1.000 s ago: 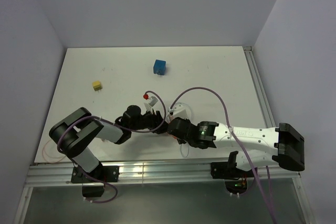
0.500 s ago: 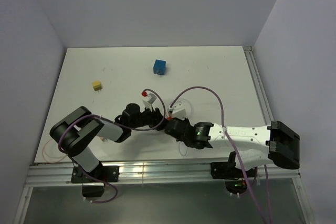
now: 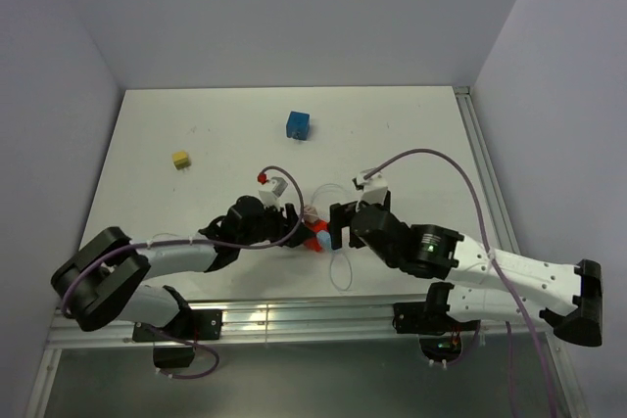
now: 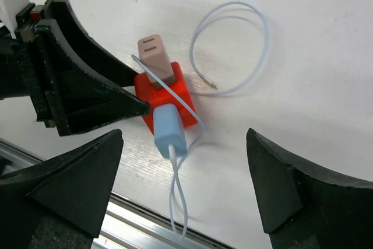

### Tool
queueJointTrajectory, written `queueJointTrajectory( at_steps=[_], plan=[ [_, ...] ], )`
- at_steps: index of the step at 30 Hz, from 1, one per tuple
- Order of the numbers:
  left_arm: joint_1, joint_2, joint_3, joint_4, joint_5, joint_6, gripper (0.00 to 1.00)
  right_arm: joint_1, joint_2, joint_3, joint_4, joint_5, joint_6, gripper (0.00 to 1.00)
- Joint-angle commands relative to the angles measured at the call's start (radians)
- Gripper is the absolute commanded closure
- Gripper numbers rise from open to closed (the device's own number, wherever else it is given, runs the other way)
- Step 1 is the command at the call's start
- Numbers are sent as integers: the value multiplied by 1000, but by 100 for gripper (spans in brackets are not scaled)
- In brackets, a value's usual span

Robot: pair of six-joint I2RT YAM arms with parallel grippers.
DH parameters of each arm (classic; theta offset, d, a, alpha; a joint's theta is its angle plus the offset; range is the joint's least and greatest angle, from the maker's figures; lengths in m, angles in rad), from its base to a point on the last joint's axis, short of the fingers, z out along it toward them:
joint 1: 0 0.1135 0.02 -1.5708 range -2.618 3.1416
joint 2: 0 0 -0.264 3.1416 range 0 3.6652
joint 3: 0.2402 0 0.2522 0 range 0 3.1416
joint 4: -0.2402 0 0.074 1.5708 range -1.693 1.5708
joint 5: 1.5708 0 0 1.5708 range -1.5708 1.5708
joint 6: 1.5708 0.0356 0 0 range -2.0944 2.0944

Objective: Insert the plug

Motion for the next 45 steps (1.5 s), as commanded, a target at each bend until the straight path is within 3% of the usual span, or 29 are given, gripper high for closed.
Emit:
queueJointTrajectory(
  at_steps=[1, 5, 11, 15, 19, 20, 23, 24, 26, 35, 38, 40, 45],
  plan=[
    [-28, -117, 7, -165, -267, 30, 100, -12, -86, 27, -62, 38, 30, 7],
    [-152, -205, 19, -327, -549, 5, 100, -15, -177, -31, -71, 42, 74, 7],
    [-235, -173, 66, -475, -772, -88, 100, -15, -264, -82, -86, 35, 120, 7],
    [-298, -66, 126, -535, -849, -172, 99, -15, -286, -105, -79, 28, 128, 7],
    [-338, 2, 175, -608, -883, -228, 75, -14, -297, -118, -71, 18, 126, 7],
    [-343, 5, 175, -605, -883, -232, 62, -14, -300, -120, -70, 18, 126, 7],
    [-358, -16, 166, -598, -878, -231, 38, -15, -312, -134, -63, 15, 120, 7],
    [-360, -34, 165, -595, -864, -214, 23, -15, -321, -138, -60, 13, 119, 7],
    [-366, -54, 165, -593, -852, -196, 11, -14, -333, -148, -57, 16, 113, 7],
    [-383, -306, 181, -619, -728, -84, 1, -17, -386, -157, -44, -2, 103, 7],
    [-358, -369, 243, -720, -708, -50, 0, -15, -393, -166, -31, -21, 108, 7],
    [-269, -386, 293, -814, -664, -45, 1, -15, -390, -168, -21, -34, 106, 7],
    [133, -357, 418, -1012, -591, -58, 1, -15, -358, -151, 13, -97, 94, 7]
  ],
)
